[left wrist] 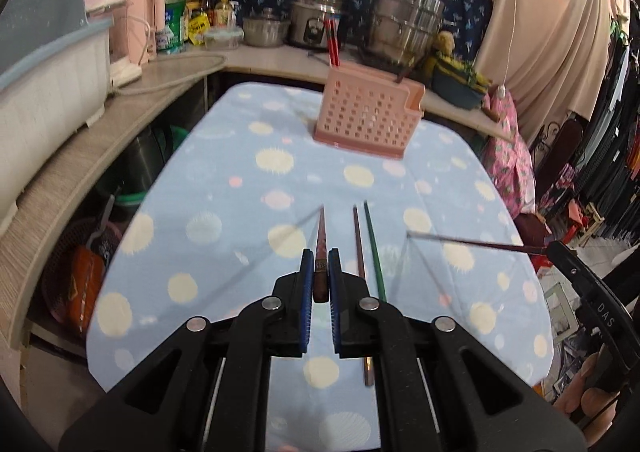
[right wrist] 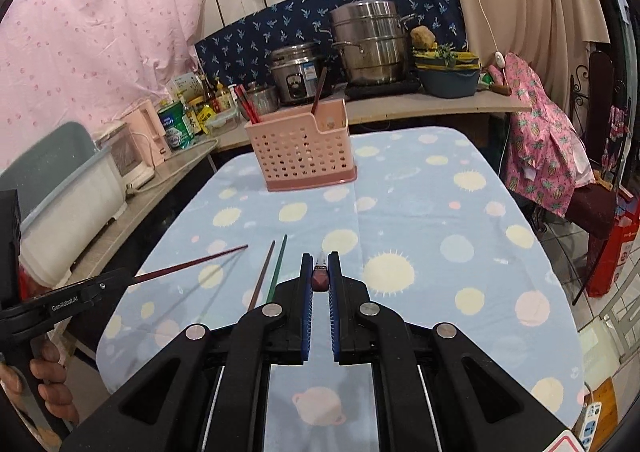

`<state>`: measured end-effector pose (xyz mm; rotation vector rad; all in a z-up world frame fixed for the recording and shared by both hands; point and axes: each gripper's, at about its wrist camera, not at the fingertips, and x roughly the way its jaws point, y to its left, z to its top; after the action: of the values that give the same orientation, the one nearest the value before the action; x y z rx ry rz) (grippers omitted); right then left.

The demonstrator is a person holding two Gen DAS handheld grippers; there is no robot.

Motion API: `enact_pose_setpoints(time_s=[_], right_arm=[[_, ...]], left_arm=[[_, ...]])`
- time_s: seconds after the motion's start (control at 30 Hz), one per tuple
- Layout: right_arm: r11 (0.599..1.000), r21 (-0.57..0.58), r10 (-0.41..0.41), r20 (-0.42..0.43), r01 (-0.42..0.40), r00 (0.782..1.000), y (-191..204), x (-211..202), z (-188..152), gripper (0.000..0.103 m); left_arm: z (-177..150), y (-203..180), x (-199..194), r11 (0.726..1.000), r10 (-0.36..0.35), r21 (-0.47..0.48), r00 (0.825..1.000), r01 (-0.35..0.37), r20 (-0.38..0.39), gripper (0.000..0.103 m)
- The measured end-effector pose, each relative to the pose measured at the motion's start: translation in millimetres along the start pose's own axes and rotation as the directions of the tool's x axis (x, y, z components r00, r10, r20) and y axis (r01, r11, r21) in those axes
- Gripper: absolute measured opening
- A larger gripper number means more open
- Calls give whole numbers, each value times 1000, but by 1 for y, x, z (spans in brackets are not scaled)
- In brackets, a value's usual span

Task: Organize utensils
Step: 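Lift both chopsticks and carry them above the pink basket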

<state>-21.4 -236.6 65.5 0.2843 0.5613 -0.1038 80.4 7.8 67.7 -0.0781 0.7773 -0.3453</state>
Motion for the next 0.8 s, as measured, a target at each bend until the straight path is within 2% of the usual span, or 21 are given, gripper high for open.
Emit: enact_pose_setpoints(time_s=[0.27,0.57,0.7,0.8], right_arm=[[997,47,55,57,-58,997,-7,3,58,7],[983,112,138,95,-149,986,-15,26,115,7],[982,95,147,169,-165,974,-12,30,154,7],[984,69,143,221,-162,965,-5,37,185,7]], left_arm=[[57,-4,-10,1000,14,9,995,-15,98,7],[129,-18,-8,999,-32,0,986,32,161,7],[172,-31,-12,999,-46,15,973,44,227,7],[207,-42,-15,999,-44,22,955,39,294,7]])
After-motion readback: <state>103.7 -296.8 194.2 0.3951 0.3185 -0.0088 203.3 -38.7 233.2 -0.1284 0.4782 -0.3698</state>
